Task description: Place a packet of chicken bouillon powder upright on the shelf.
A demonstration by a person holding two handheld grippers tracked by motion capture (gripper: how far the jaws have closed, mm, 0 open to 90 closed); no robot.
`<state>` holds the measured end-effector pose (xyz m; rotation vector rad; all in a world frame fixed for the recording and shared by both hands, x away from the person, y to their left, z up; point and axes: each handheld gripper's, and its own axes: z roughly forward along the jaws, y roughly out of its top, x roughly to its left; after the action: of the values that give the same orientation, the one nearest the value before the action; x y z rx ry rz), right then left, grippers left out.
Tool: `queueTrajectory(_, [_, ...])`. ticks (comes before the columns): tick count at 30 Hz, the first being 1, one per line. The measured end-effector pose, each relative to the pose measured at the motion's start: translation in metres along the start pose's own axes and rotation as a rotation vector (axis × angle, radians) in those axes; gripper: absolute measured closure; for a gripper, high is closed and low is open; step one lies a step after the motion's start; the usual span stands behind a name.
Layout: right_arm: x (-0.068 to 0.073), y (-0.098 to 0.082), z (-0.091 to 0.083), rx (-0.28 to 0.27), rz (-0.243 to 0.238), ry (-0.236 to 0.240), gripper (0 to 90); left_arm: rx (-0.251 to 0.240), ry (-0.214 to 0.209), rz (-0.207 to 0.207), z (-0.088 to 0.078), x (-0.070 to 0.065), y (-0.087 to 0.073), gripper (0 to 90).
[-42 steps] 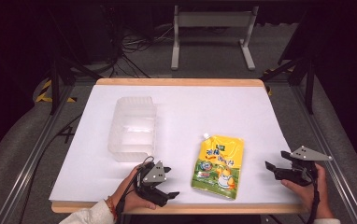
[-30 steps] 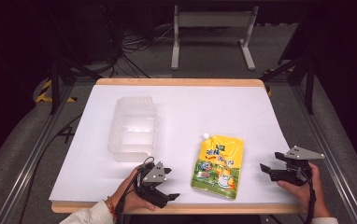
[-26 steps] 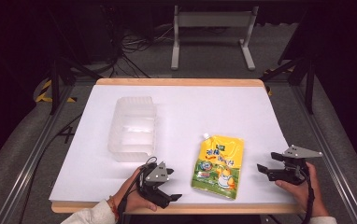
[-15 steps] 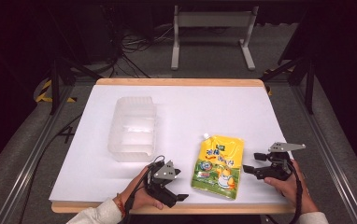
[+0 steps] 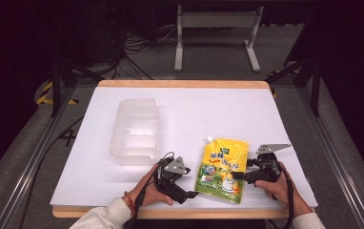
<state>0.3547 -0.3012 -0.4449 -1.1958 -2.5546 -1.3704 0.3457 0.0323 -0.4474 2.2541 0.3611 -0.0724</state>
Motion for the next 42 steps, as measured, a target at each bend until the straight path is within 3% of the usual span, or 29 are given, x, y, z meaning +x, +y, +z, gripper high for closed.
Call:
queueTrajectory(5, [0.005, -0.001, 0.003, -0.004, 0.001, 0.029, 31.5, 0.009, 0.006, -0.047, 0.012, 0.009, 0.008, 14.2])
queueTrajectory(7, [0.005, -0.002, 0.001, -0.023, 0.002, 0.051, 41.2, 0.006, 0.004, -0.065, 0.017, 0.013, 0.011, 14.3])
queueTrajectory(9, [0.006, -0.002, 0.000, -0.026, 0.004, 0.051, 44.3, 0.009, -0.003, -0.077, 0.018, 0.015, 0.013, 14.7])
queueTrajectory(11, [0.008, -0.002, -0.003, -0.052, -0.007, 0.057, 56.6, -0.006, -0.004, -0.090, 0.022, 0.019, 0.018, 15.7])
queueTrajectory(17, [0.011, -0.005, -0.006, -0.051, -0.046, -0.011, 80.8, -0.040, -0.034, -0.106, 0.025, 0.022, 0.025, 21.0])
queueTrajectory(23, [0.017, -0.003, -0.010, -0.095, -0.081, -0.018, 86.4, -0.080, -0.052, -0.101, 0.023, 0.022, 0.029, 37.8])
queueTrajectory(24, [0.020, -0.002, -0.014, -0.120, -0.093, -0.021, 88.5, -0.105, -0.040, -0.090, 0.019, 0.022, 0.031, 43.1])
queueTrajectory(28, [0.027, 0.002, -0.020, -0.159, -0.120, -0.032, 89.3, -0.126, -0.014, -0.057, 0.010, 0.019, 0.035, 55.6])
queueTrajectory(29, [0.031, 0.004, -0.023, -0.177, -0.131, -0.035, 89.4, -0.139, 0.019, -0.049, 0.005, 0.019, 0.036, 66.8])
queueTrajectory(31, [0.033, 0.005, -0.025, -0.190, -0.139, -0.032, 89.6, -0.149, 0.023, -0.048, 0.003, 0.019, 0.036, 70.0])
queueTrajectory(37, [0.055, 0.015, -0.033, -0.242, -0.214, -0.038, 90.0, -0.173, 0.103, 0.008, -0.016, 0.014, 0.042, 81.6])
queueTrajectory(42, [0.071, 0.025, -0.035, -0.283, -0.275, -0.062, 90.0, -0.186, 0.153, 0.025, -0.028, 0.014, 0.046, 83.8])
